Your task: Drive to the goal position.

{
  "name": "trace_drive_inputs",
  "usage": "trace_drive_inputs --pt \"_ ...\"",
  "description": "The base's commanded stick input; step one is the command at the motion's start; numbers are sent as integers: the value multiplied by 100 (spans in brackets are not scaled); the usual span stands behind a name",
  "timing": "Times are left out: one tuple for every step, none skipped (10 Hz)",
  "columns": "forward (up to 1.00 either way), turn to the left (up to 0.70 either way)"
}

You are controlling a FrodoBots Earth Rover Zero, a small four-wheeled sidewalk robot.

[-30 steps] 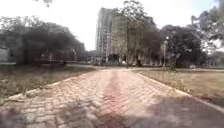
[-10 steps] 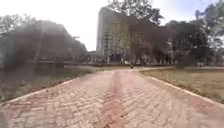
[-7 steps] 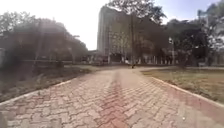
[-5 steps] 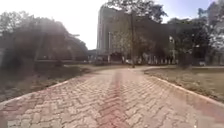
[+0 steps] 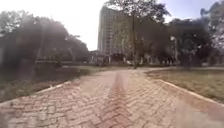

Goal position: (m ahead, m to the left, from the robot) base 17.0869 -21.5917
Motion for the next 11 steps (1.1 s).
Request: trace_drive_inputs --pt "85 0" --pt "85 0" --pt "85 0" --pt "85 0" --pt "85 0" --pt "85 0" --pt "85 0" --pt "85 0" --pt "85 0" --pt "85 0" --pt "85 -15"
